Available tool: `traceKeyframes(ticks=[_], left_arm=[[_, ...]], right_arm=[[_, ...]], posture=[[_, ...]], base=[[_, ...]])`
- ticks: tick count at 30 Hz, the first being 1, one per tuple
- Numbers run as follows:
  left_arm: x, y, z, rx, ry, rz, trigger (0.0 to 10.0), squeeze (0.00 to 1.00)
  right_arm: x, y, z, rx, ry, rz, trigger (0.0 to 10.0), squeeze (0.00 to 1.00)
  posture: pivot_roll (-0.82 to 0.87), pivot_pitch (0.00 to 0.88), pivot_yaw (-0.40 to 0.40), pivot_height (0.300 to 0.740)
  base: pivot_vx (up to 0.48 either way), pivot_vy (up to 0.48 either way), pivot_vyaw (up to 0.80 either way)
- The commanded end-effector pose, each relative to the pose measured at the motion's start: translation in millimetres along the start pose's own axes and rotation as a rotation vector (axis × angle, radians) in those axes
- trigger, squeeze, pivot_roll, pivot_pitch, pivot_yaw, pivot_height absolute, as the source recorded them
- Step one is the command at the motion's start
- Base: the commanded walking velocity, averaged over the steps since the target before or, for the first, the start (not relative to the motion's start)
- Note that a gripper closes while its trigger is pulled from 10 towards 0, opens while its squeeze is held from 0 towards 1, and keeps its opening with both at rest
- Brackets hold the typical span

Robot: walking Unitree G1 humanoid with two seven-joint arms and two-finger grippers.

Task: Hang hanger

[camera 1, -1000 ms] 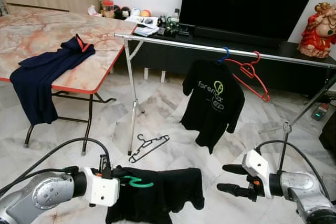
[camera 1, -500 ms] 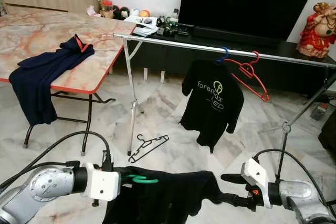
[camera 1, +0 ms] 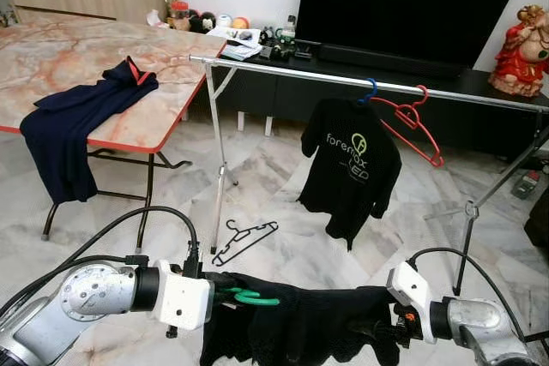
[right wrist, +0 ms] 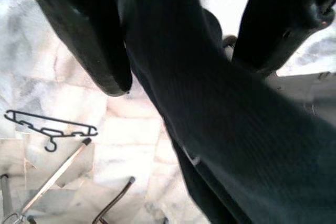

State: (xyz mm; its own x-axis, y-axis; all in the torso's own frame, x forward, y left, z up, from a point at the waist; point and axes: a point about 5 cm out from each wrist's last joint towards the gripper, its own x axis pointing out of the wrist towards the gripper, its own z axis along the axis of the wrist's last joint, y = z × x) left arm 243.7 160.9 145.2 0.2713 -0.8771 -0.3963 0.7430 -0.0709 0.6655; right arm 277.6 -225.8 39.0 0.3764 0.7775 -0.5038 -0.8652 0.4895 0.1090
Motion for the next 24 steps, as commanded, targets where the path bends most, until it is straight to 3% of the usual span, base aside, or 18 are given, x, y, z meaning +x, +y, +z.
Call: traceKeyframes(ticks=[1,24], left_arm=[[-0.1,10.8,10.9,0.031,-0.040,0.030,10.0,0.00],[1.7,20.9,7.1,0.015,-0.018,0.068,10.0,0.00]], right_arm=[[-1.8,-1.2,1.5,0.017,-0.023,0.001,0.0,0.00],[3.3,0.9,3.5,0.025,-0.034,0.024,0.0,0.00]], posture=[[0.15,0.000,-0.096,0.740],[0.14,0.000,-0.097,0.740]], base=[[0.000,0.000,0.00],[0.000,0.000,0.00]])
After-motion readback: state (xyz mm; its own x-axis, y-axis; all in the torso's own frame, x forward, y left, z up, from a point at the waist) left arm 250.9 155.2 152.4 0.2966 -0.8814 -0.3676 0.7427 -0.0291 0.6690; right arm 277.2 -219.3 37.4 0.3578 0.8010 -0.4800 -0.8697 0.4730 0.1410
